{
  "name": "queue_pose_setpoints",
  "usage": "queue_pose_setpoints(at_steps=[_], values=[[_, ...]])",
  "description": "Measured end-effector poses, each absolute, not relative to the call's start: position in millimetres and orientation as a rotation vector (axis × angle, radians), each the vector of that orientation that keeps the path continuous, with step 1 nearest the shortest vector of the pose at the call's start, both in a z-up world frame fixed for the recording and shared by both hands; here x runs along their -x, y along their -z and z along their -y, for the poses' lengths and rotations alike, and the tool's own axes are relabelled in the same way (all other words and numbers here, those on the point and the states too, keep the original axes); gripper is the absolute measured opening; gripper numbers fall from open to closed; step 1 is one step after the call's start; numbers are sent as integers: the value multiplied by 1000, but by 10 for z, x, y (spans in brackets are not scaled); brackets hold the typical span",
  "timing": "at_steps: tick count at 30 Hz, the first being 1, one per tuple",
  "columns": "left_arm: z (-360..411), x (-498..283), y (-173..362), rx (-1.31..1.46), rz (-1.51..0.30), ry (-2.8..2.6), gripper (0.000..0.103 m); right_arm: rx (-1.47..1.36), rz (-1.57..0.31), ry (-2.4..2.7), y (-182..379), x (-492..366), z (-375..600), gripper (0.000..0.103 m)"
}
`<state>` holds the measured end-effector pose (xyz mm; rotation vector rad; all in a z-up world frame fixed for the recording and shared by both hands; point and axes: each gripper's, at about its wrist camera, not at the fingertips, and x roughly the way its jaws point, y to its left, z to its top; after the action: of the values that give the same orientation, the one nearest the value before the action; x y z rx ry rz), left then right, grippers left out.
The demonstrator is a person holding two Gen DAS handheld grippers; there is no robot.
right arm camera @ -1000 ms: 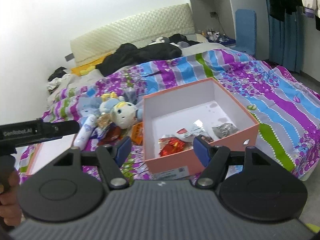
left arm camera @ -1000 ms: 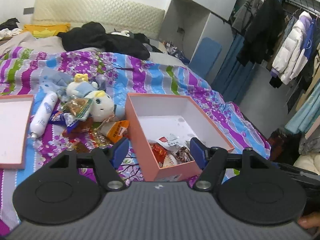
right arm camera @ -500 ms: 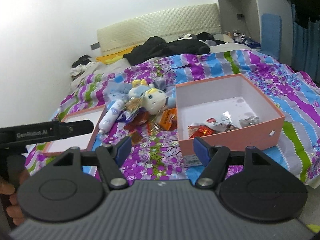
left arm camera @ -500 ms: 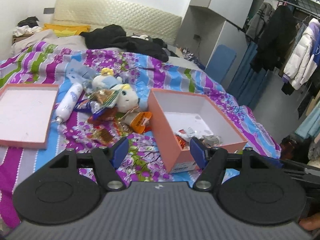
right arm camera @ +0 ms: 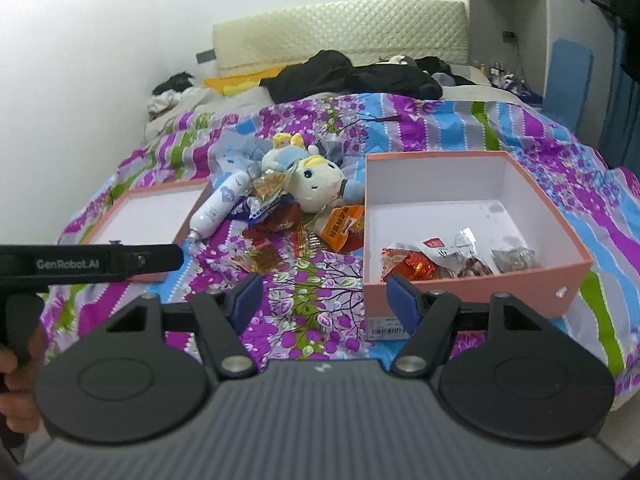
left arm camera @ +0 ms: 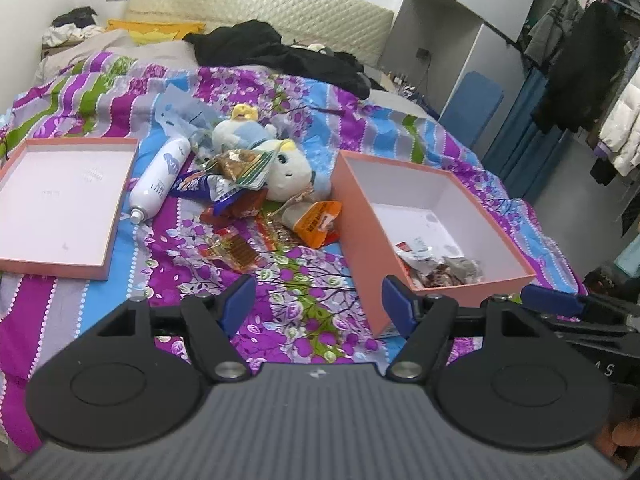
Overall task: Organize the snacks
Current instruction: 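Withdraw both open tools from the box back toward the snack pile, then grasp the red meat-strip snack bag with the left tool while the right tool grasps the orange-bottomed clear bag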
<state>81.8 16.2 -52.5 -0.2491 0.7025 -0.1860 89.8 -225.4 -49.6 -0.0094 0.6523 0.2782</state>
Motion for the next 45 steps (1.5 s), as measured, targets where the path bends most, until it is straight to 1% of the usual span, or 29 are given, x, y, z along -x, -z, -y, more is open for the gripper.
queue_pose_setpoints(at_steps=[7, 19, 22, 25, 28, 36, 41, 44, 45], values=[[-297, -1362, 843, 179, -754, 179, 83, 114, -694, -313, 659, -1441, 2071, 70], [-462, -2349, 1580, 36, -819, 199, 83, 294, -779, -408, 1073, -2657, 1574, 70], [-504, -2648, 1730, -50, -822, 174, 83, 337, -797, -415, 1215, -3004, 1401, 70], [-607, -2956, 1884, -33, -848, 200, 83, 355, -819, -415, 1345, -3330, 1241, 70], [-573, -3144, 2042, -84, -865, 242, 83, 393, -846, -413, 1502, -3583, 1098, 70], [-506, -3387, 2411, -97, -930, 356, 83, 485, -919, -354, 1942, -4008, 926, 70], [-509, -3451, 2630, -102, -974, 370, 80, 523, -946, -290, 2185, -4188, 861, 71], [-513, -3443, 2655, -105, -960, 375, 80, 538, -940, -269, 2277, -4201, 787, 78], [-513, -3448, 2656, -102, -961, 376, 78, 565, -939, -269, 2323, -4191, 757, 80]])
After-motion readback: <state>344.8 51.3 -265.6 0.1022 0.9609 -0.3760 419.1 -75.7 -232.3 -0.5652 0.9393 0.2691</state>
